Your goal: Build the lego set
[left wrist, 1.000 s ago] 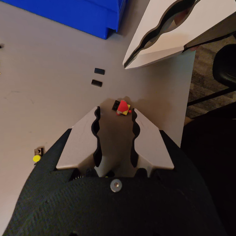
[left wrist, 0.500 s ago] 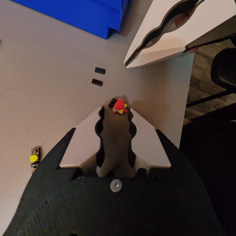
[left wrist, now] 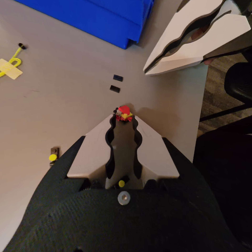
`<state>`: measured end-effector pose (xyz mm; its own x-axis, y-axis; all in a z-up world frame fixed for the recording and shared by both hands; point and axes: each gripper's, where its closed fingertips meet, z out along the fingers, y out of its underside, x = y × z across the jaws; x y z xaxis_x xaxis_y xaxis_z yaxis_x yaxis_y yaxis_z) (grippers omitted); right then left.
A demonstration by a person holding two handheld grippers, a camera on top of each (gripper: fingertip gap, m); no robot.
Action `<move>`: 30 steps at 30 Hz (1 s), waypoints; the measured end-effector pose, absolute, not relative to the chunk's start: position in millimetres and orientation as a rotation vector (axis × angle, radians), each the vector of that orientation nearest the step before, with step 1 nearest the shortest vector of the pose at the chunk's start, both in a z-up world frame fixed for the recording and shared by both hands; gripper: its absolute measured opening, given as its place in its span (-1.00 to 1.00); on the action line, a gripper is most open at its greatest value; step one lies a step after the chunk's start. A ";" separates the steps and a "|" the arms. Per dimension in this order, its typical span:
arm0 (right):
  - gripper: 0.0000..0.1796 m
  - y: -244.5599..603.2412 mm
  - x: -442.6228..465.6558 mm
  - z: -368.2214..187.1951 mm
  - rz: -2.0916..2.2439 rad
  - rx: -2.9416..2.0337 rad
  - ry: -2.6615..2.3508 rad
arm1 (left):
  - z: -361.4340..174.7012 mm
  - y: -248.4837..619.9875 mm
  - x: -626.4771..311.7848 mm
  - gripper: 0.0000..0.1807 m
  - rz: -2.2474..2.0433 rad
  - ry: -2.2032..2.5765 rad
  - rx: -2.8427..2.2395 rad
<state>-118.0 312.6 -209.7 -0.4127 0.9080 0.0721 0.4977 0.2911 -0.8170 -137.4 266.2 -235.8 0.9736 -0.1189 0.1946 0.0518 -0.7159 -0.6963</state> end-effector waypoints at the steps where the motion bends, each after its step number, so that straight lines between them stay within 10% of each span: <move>1: -1.00 312.7 -118.0 -210.3 0.992 -1.253 -2.028 | -234.8 264.2 -141.4 -0.77 -0.282 0.038 -2.348; 9: -1.00 313.9 -117.8 -212.6 0.975 -1.260 -2.034 | -235.9 252.1 -159.3 -0.97 -0.258 -0.012 -2.359; 19: -1.00 314.4 -117.6 -213.5 0.967 -1.263 -2.037 | -241.7 255.0 -154.4 -0.53 -0.223 0.041 -2.393; 30: -1.00 315.4 -117.3 -214.7 0.957 -1.268 -2.039 | -242.3 248.7 -133.9 -0.59 -0.327 0.085 -2.427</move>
<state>-117.3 315.4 -214.7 -0.4043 0.9110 0.0811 0.5198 0.3018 -0.7992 -133.9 248.7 -242.3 0.9663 -0.1457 0.2123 0.0246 -0.7686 -0.6393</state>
